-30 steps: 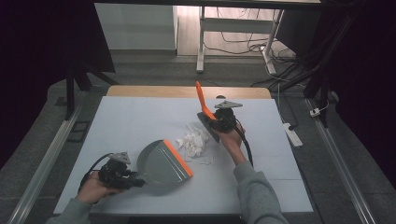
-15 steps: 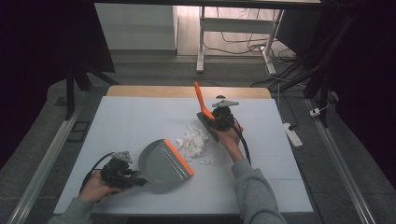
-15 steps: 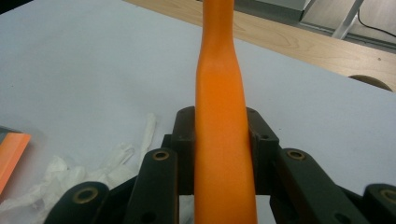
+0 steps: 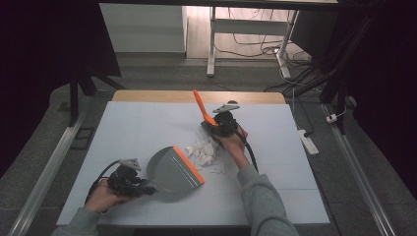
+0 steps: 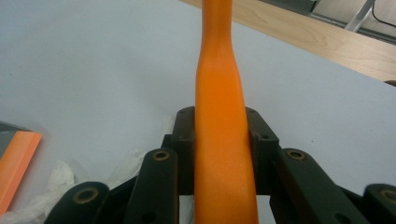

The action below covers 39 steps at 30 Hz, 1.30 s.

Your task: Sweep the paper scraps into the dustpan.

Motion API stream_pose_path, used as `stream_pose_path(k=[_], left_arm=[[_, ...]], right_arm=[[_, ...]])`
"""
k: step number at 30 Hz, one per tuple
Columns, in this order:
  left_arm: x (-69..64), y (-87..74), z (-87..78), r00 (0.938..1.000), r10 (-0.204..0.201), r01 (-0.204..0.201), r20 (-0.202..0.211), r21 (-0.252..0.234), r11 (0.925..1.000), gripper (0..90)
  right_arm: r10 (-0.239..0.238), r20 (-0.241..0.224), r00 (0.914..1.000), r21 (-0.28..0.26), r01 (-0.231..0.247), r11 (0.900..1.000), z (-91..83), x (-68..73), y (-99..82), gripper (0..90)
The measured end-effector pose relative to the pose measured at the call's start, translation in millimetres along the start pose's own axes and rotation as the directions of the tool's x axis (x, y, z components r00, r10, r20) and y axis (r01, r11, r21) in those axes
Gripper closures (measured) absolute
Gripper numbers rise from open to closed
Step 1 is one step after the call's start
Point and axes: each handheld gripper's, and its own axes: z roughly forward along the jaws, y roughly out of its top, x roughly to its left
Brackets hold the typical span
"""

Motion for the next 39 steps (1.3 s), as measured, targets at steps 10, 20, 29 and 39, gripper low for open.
stream_pose_path(k=[10,20,29,39], left_arm=[[0.4,1.7,4.0,0.9999,0.001,-0.001,0.012,0.001,1.0000,61.2],[1.2,1.9,4.7,0.9999,-0.005,0.005,0.014,0.002,1.0000,61.1],[1.2,1.8,4.2,0.9999,-0.007,0.007,0.012,0.002,1.0000,61.1],[1.4,1.7,4.1,0.9999,-0.009,0.009,0.013,0.003,1.0000,61.1]], right_arm=[[-0.056,-0.015,0.9983,0.044,0.056,0.9975,7.7,13.4,5.9,69.6],[-0.063,-0.134,0.9889,0.061,0.072,0.9956,2.8,43.1,3.7,69.6],[-0.142,-0.249,0.9581,-0.025,0.140,0.9899,-23.0,83.7,2.2,69.6],[-0.086,-0.105,0.9907,-0.080,0.078,0.9937,-43.5,44.7,13.3,69.6]])
